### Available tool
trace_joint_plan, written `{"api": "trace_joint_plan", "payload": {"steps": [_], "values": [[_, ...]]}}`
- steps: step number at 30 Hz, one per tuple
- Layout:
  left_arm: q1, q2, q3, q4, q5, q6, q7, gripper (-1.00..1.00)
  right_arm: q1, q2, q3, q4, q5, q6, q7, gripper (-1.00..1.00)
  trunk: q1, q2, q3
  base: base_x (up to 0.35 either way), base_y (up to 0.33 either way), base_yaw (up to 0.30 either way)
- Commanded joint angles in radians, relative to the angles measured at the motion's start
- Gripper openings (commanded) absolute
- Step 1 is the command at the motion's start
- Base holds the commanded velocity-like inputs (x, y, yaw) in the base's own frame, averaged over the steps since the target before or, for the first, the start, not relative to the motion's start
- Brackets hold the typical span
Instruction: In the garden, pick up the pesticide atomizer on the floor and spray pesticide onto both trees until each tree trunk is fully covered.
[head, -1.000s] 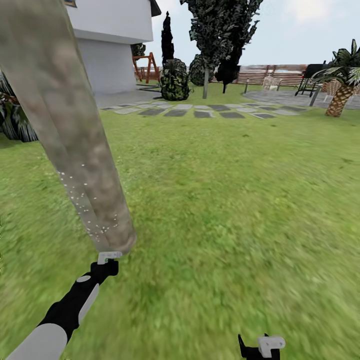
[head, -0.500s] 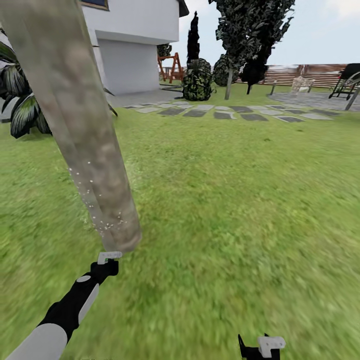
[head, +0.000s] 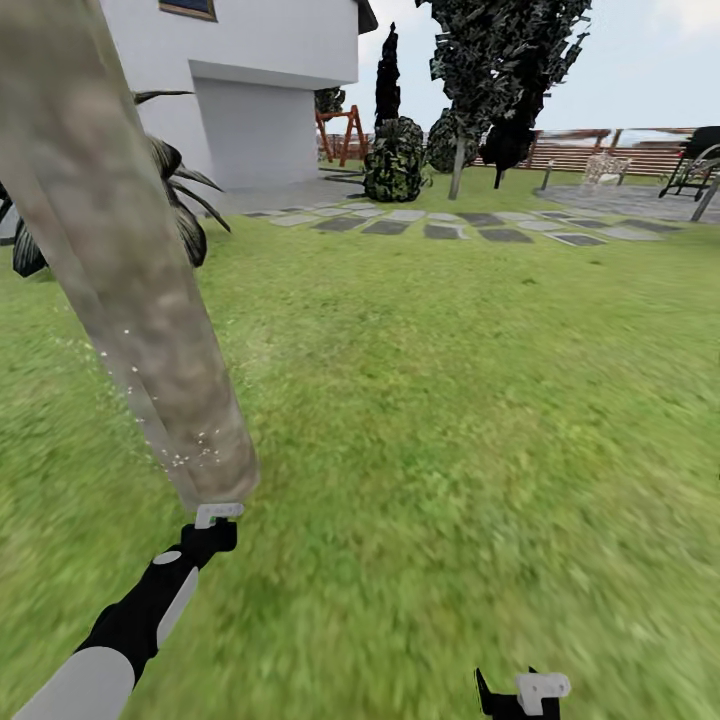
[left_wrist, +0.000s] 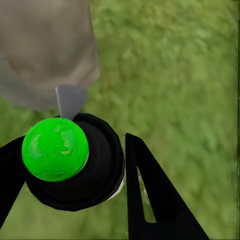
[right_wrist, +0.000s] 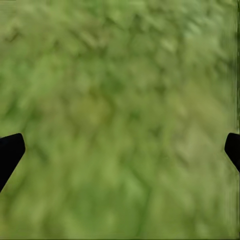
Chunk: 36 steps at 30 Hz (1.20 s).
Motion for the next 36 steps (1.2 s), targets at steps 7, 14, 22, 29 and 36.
{"api": "trace_joint_plan", "payload": {"steps": [7, 14, 22, 29, 36], "values": [[0.0, 0.0, 0.0, 0.0, 0.0, 0.0, 0.0, -1.0, 0.0, 0.001, 0.0, 0.0, 0.0, 0.0, 0.0, 1.0, 0.0, 0.0, 0.0, 0.082, -0.268, 0.208], [0.0, 0.0, 0.002, 0.0, -0.002, 0.0, 0.0, -1.0, 0.0, 0.0, 0.0, 0.0, 0.0, 0.0, 0.0, 1.0, 0.0, 0.0, 0.0, 0.086, -0.264, 0.276], [-0.011, 0.001, 0.007, 0.012, 0.006, -0.104, 0.055, -1.0, 0.0, -0.001, 0.0, 0.0, 0.0, -0.001, 0.0, 1.0, 0.0, 0.0, 0.0, 0.018, -0.037, 0.275], [-0.03, -0.017, 0.006, -0.131, 0.005, 0.004, 0.07, -1.0, 0.0, -0.002, 0.0, 0.0, 0.0, 0.0, 0.0, 1.0, 0.0, 0.0, 0.0, 0.0, 0.0, 0.058], [-0.031, 0.055, 0.068, -0.181, 0.001, 0.094, 0.066, -1.0, 0.0, -0.002, 0.0, 0.0, 0.0, 0.0, 0.0, 1.0, 0.0, 0.0, 0.0, 0.0, 0.0, 0.0]]}}
